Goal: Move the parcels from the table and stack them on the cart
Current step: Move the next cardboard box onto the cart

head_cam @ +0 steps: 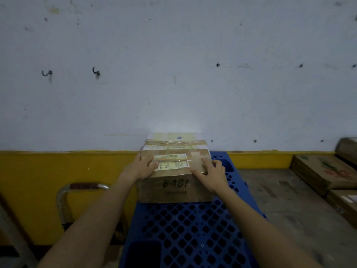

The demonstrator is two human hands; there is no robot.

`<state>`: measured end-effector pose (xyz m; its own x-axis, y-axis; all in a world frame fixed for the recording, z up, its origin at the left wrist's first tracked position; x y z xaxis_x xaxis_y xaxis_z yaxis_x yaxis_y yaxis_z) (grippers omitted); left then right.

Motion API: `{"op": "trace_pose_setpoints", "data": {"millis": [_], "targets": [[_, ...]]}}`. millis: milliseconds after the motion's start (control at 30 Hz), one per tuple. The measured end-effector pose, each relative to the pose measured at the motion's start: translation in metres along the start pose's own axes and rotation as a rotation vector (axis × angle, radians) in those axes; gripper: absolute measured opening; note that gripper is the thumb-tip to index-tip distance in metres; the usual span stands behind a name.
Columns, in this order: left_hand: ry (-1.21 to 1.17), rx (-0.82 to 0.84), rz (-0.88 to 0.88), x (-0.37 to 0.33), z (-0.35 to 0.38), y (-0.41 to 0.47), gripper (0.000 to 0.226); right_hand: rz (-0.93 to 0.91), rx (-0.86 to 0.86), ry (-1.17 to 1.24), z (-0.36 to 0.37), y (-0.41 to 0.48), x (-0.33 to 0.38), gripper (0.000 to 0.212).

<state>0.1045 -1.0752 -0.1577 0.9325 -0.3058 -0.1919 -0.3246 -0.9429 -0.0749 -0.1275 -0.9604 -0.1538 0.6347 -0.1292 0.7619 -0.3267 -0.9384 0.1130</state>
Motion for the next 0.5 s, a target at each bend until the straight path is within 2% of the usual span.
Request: {"op": "trace_pose_setpoints", "data": {"millis": [133,333,500], "targets": [[0.147,-0.09,0.021,-0.018,-0.015,-0.011,0.063,-0.059,0.041,-0.02,-0.019,-0.01,-0.003,0.065],[0.26,-0.258,0.087,-0.089,-0.031,-0.054,0.066,-0.222,0.076,-0.116,-0.054,-0.042,-0.001,0.061],[0.147,-0.332,0.121,-0.17,-0.028,-0.094,0.059,-0.297,0.07,-0.162,-0.101,-0.082,-0.025,0.062]]}}
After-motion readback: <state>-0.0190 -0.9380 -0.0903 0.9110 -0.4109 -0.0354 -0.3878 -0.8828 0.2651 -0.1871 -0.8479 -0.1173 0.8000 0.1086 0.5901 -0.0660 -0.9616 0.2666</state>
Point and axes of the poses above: each hand's wrist, its own y-axis towards the middle knuckle, its own z-axis out of the palm, x = y × z, the point moved 8 cm from there along y, towards the middle knuckle, and after that the axes turned 12 degrees about y, right-handed, at the moved point
